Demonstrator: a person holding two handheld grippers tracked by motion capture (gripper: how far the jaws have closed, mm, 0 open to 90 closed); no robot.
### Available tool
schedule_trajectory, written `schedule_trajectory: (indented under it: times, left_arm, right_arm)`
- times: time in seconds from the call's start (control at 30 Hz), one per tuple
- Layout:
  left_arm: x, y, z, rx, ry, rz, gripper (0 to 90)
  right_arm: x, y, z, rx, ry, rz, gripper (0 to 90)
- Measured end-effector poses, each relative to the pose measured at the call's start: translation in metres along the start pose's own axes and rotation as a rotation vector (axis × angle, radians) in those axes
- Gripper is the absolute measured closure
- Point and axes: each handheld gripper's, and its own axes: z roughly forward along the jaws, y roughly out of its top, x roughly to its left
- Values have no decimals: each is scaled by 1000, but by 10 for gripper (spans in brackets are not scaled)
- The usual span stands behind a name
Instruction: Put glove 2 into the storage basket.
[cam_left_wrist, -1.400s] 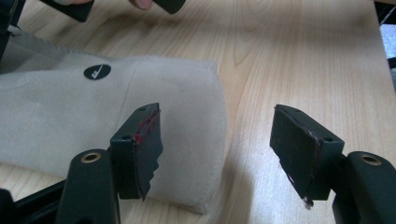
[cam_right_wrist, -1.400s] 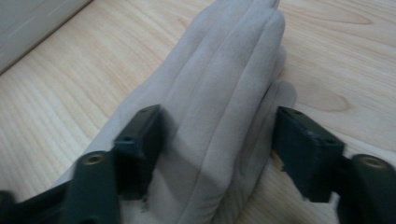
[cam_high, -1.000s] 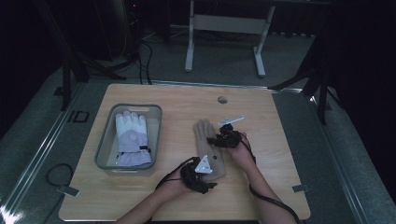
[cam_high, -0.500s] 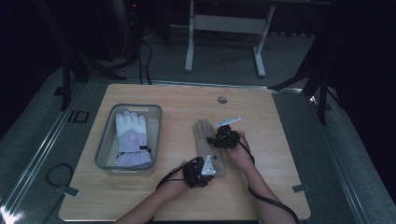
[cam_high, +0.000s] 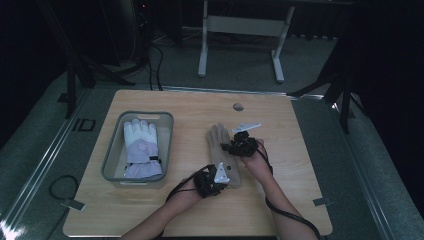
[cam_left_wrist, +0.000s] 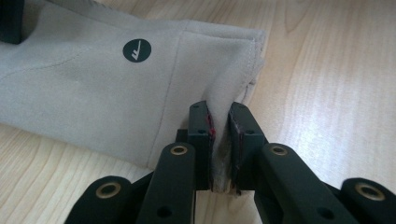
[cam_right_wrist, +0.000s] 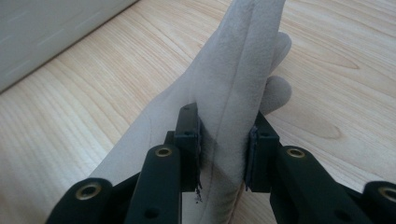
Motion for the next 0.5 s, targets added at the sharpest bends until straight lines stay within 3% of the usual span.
schedule_trajectory:
  times: [0.3, 0.5]
  left_arm:
    - [2, 9, -23, 8, 14, 37, 814]
    - [8, 8, -40, 3, 15, 24, 813]
  right_arm:
    - [12, 17, -12, -40, 6, -15, 712]
    - [19, 27, -18, -64, 16, -25, 712]
